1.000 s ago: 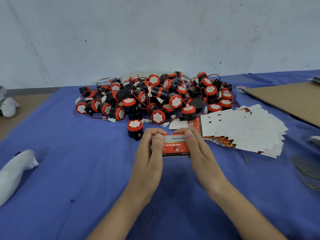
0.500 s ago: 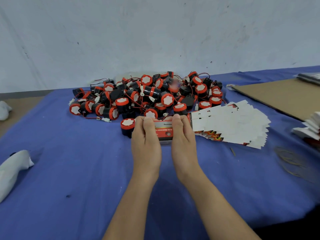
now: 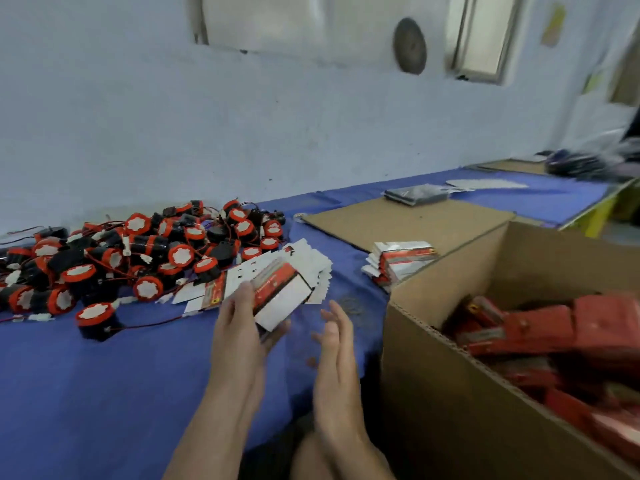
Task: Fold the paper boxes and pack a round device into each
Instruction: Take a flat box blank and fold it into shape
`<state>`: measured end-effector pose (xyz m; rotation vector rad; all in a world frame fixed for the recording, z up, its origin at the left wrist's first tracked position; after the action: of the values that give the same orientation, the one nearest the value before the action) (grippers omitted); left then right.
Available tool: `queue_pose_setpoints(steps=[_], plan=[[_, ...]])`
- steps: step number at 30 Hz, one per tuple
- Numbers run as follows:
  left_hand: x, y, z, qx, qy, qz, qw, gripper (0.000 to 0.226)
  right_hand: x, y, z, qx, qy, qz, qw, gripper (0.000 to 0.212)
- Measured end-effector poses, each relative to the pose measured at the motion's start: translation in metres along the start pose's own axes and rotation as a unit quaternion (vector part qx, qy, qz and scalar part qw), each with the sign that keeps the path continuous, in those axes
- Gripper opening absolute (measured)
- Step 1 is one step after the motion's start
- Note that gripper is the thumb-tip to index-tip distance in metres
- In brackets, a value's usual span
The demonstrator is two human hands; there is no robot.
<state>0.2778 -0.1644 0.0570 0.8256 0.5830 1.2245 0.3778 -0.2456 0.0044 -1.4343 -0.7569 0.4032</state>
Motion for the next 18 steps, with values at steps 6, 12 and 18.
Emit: queue_pose_setpoints(steps=[6, 12, 18], plan=[[-0.067, 0.030, 0.174, 0.082, -0.336, -0.006, 0.938, 0.041, -0.017, -0.005, -0.032, -0.060, -0.018, -0.042, 0.997, 0.041], [-0.043, 0.047, 0.143, 0.138, -0.249, 0.089, 0.954, 0.032, 0.000, -0.033, -0.013, -0.088, -0.049, -0.094, 0.991, 0.037], [0.026, 0.054, 0.011, 0.231, -0.064, 0.100, 0.966, 0.028, 0.030, -0.026, 0.049, -0.114, -0.086, -0.108, 0.984, 0.037]])
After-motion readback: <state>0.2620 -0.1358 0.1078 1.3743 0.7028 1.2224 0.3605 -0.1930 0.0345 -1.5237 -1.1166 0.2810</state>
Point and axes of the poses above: each hand's wrist, its own x-axis towards the middle knuckle, its own z-axis out of the palm, y = z × x, the point moved 6 cm from there along x, towards the middle knuckle, and after that the axes turned 9 degrees about -x, right-handed, at the moved point
